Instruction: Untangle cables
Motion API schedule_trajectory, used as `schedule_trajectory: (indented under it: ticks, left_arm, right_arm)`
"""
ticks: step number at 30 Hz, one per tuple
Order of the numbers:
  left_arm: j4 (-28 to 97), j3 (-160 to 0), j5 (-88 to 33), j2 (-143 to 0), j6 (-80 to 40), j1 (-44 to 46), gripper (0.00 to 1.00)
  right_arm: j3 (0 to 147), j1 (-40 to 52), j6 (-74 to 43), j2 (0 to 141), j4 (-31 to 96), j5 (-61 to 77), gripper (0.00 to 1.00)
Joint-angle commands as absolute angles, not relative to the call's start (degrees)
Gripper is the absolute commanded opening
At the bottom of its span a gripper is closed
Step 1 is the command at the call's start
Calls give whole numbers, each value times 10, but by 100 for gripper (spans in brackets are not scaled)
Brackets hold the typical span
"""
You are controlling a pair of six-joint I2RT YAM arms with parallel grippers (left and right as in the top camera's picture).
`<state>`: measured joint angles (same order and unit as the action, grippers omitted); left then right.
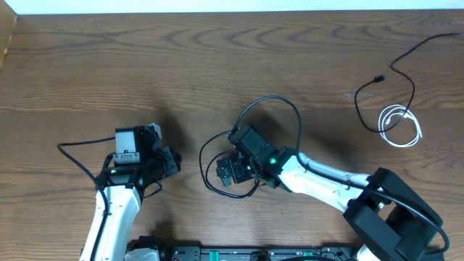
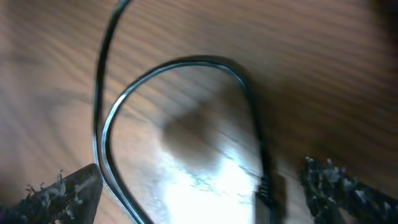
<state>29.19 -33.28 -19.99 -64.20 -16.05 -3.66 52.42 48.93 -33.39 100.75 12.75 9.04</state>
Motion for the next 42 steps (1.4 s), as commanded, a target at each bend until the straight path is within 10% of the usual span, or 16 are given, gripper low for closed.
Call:
schedule_trajectory:
  ticks: [1,4,11,25,42]
  left_arm:
    - [295,-328,-203,-644,-157,-38,15]
    - [295,-328,-203,-644,-157,-38,12]
    - [295,-328,-203,-644,-157,-38,11]
    - [295,-328,-198,-644,-157,-38,11]
    - [297,-328,-198,-644,-157,-38,24]
  right_arm:
    - [518,467,-357,1014,148,34,84]
    - [518,445,-357,1014,152,38,1]
    - [518,409,-336,1014,148,38,1]
    - [516,457,-335,1014,152,112,45]
    - [516,518,-329,1014,150,73,34]
